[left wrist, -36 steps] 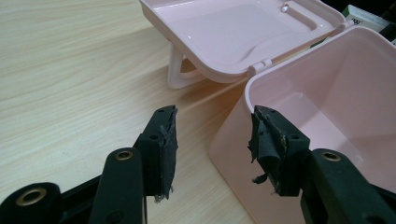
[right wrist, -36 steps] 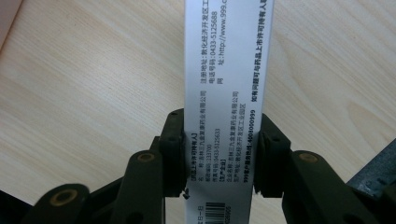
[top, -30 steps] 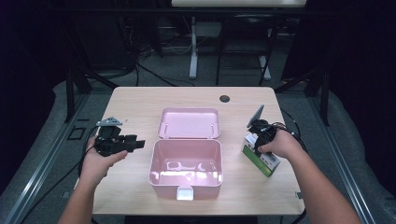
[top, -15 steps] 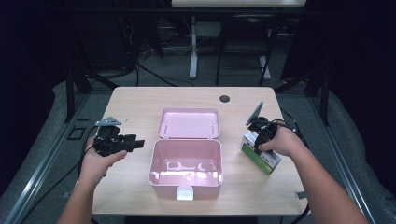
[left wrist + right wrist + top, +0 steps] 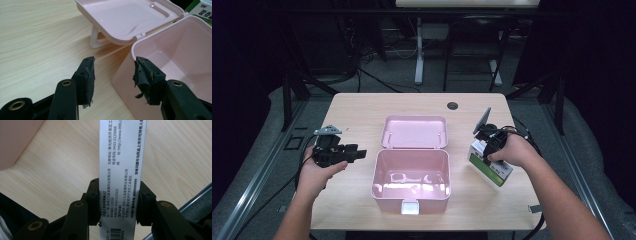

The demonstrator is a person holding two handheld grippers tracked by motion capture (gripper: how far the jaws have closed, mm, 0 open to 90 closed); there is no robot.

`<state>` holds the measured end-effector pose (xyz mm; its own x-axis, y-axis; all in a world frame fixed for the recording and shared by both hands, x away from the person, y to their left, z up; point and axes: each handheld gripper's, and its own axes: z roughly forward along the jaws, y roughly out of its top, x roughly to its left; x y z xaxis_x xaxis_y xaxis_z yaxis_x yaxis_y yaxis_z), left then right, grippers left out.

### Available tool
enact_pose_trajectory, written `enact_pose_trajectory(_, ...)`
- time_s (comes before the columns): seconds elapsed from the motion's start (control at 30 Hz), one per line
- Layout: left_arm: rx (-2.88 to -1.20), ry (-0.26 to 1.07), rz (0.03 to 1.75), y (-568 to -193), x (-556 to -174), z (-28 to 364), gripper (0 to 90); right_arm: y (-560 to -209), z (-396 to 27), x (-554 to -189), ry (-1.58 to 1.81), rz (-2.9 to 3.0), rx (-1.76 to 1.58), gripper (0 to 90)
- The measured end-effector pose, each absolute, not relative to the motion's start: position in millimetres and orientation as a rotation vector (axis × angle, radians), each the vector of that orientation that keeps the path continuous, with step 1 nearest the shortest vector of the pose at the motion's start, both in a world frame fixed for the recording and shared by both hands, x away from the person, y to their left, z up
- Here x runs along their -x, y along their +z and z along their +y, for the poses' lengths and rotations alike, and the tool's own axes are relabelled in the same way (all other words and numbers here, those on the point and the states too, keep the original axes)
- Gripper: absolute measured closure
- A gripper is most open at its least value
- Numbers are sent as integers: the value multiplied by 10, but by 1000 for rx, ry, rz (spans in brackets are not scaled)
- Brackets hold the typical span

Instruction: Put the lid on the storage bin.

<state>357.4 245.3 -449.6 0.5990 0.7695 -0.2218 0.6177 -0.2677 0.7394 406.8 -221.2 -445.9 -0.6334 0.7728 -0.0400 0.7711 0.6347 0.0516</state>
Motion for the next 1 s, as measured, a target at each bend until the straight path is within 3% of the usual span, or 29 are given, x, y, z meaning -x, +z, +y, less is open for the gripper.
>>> enact_pose_trajectory(1.0, -1983, 228, 1099, -4485, -3571, 2470, 506, -3945, -2121, -3992, 59, 2907, -983, 617)
